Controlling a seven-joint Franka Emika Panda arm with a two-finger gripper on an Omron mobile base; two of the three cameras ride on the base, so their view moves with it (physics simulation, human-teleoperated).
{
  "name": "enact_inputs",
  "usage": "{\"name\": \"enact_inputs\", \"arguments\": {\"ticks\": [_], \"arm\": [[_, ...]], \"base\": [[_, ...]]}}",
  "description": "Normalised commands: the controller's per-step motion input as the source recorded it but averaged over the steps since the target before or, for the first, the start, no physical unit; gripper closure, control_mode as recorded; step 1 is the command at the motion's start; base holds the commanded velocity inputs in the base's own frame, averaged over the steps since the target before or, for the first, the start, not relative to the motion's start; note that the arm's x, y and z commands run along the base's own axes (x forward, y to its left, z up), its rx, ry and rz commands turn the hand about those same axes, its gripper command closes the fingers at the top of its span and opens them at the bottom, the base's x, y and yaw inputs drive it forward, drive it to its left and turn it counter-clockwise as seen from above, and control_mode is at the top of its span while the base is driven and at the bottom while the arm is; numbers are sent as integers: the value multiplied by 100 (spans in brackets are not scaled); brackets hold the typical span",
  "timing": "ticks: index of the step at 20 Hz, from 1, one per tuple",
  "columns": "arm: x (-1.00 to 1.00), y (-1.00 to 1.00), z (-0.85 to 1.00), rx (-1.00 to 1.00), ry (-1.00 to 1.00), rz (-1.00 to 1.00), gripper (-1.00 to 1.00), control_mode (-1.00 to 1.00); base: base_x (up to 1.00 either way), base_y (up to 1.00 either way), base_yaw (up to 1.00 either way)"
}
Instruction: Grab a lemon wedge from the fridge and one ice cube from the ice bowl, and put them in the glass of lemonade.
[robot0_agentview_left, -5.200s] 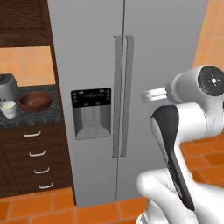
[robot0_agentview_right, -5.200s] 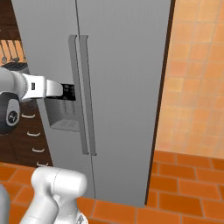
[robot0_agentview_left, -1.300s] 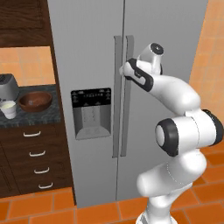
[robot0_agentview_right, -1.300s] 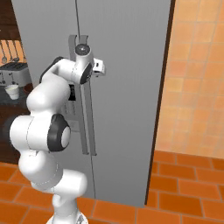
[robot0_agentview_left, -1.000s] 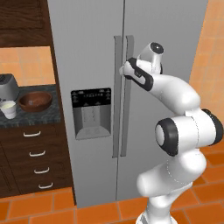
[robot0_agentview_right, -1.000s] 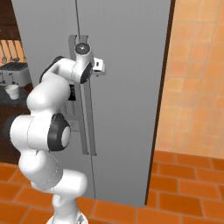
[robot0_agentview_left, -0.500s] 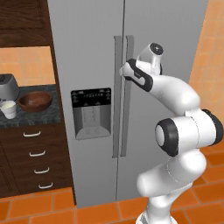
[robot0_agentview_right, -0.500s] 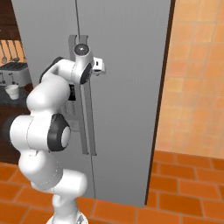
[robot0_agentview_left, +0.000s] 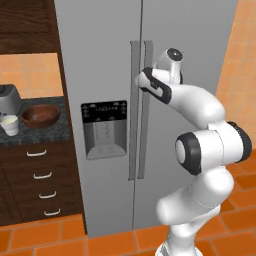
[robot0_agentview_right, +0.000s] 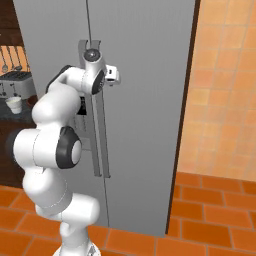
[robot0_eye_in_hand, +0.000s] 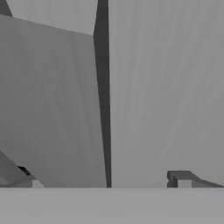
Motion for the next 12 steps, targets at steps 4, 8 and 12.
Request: {"name": "enact_inputs", "arguments": {"ticks": [4,8,12], "arm": [[41,18,-28,0,-23,-16,-100,-100],[53,19,-36,0,-20,-15,-100,-100],[53,3,-57,0,-23,-5,-100,-100]], "base": [[0,0,0],[0,0,0],[0,0,0]]}}
